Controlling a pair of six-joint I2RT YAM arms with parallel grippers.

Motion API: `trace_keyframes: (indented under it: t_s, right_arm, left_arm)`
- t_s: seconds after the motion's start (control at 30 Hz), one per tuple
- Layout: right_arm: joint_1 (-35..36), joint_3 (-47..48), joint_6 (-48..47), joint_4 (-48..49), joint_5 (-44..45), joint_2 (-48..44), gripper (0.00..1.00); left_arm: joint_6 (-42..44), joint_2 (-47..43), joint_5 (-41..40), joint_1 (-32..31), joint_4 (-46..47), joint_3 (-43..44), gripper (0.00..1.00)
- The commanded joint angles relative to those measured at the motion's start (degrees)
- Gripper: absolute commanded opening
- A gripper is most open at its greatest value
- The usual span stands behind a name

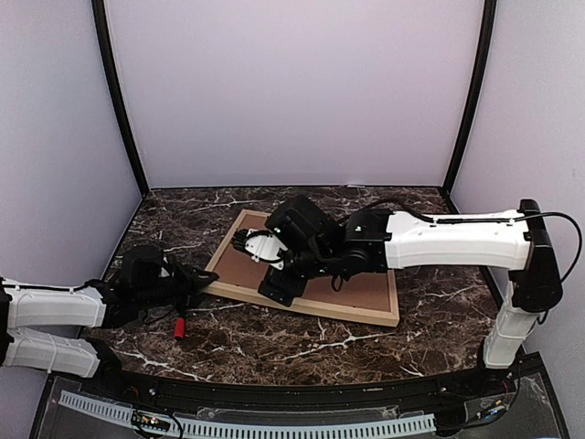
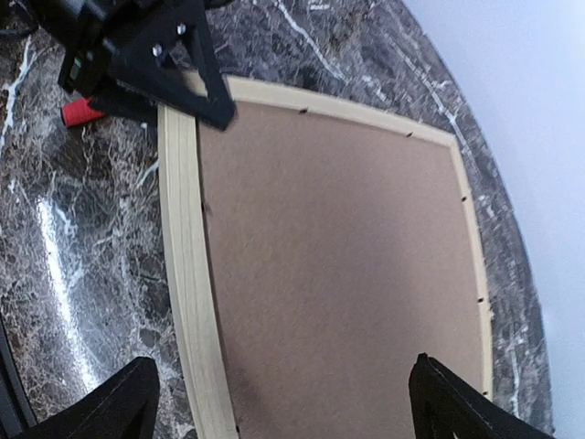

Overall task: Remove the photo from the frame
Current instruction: Pass from the right arm to the left, then pass from the left arm to the right

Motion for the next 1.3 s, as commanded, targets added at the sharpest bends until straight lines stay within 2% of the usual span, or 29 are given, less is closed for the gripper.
trace_keyframes:
  t_s: [0.0, 0.1, 0.17, 0.27, 0.43, 0.7, 0.8, 0.87, 0.97, 1.03, 1.17, 1.27]
  right_arm:
    - [3.76, 6.06, -2.08, -1.5, 7.71, 1.73, 0.99]
    - [7.16, 6.16, -4.17, 1.6, 15.74, 3.54, 0.99]
    - [9.52, 2.77, -5.72, 7.72, 22.35, 4.17, 0.99]
    - [11.77, -1.19, -6.04, 14.17, 26.07, 4.02, 0.97]
    - [13.72, -6.71, -10.64, 23.63, 33.14, 4.57, 0.87]
    - [14.02, -11.06, -19.43, 36.1, 41.65, 7.61, 0.69]
    - [14.05, -13.18, -24.55, 41.88, 44.83, 9.33, 0.59]
    - [13.97, -13.55, -25.24, 42.92, 44.83, 9.85, 0.58]
    - [13.93, -12.94, -24.89, 42.41, 44.54, 11.06, 0.62]
    - [13.9, -12.54, -25.47, 43.03, 44.79, 11.98, 0.59]
    - [13.46, -11.92, -26.99, 45.23, 44.88, 13.26, 0.28]
    - [12.82, -11.49, -30.48, 48.38, 46.74, 14.9, 0.14]
  left_arm:
    - [1.64, -4.02, -5.85, -0.64, -7.3, 4.03, 0.15]
    - [1.69, -4.89, -6.52, -1.23, -10.01, 6.6, 0.12]
    - [1.82, -5.28, -7.11, -1.62, -12.63, 9.08, 0.11]
    - [1.19, -5.78, -8.63, -2.23, -15.45, 12.78, 0.1]
    - [-0.39, -6.54, -9.95, -3.16, -19.18, 16.52, 0.08]
    - [-1.67, -6.9, -12.26, -4.57, -22.47, 20.47, 0.06]
    - [-2.03, -7.39, -12.38, -4.96, -23.19, 20.82, 0.06]
    - [-2.24, -7.85, -12.66, -5.13, -23.8, 21.07, 0.06]
    - [-2.34, -8.58, -12.96, -5.27, -23.92, 21.44, 0.06]
    - [-2.24, -9.23, -13.17, -5.4, -25.71, 21.63, 0.06]
    - [-2.64, -10.61, -13.33, -5.58, -26.67, 21.08, 0.06]
    - [-2.82, -12.27, -13.43, -5.6, -27.22, 20.52, 0.06]
